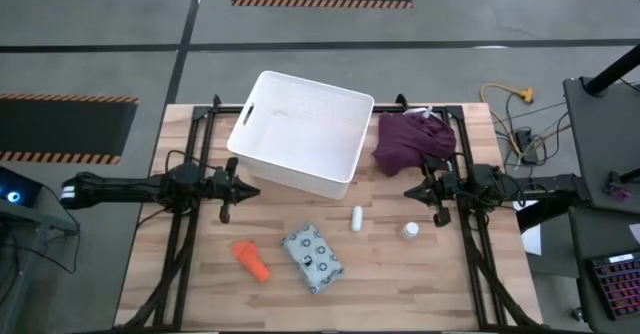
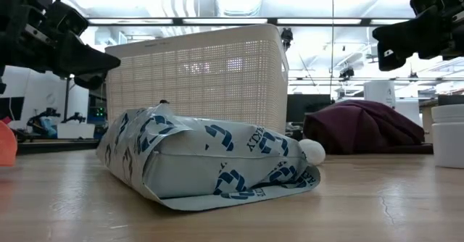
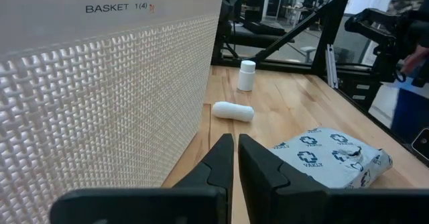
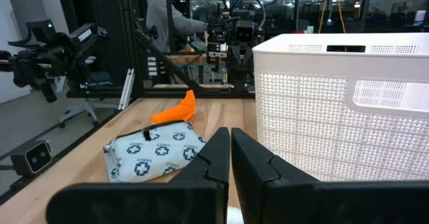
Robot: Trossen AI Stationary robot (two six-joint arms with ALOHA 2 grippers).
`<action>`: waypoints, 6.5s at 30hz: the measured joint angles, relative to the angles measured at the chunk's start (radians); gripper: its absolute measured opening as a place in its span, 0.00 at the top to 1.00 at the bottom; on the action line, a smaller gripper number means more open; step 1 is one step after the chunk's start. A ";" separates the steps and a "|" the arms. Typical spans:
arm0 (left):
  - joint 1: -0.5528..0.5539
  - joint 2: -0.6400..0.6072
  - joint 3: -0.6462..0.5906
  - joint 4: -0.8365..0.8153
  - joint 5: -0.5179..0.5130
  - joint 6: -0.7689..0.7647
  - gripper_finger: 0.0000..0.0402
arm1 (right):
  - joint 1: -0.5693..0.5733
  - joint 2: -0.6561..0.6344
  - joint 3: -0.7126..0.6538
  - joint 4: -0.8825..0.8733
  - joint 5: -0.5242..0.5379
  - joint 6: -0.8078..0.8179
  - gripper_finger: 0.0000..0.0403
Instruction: Pick & place medical supplies in basket/bin
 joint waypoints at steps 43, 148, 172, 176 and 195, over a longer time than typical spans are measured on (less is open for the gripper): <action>0.000 -0.002 0.001 0.004 -0.037 -0.381 0.99 | 0.008 0.184 0.170 0.152 0.248 0.590 0.58; 0.000 -0.001 0.086 0.019 -0.038 -0.449 0.99 | 0.360 1.231 1.229 -0.875 0.296 0.637 0.63; 0.001 -0.001 0.086 0.020 -0.038 -0.449 0.99 | -0.248 1.620 1.816 -1.057 0.238 0.058 0.63; 0.001 -0.001 0.086 0.020 -0.038 -0.449 0.99 | -0.320 1.754 1.976 -1.118 0.162 0.023 0.63; 0.001 -0.001 0.086 0.019 -0.040 -0.449 0.99 | -0.489 2.195 2.327 -1.437 0.097 -0.183 0.63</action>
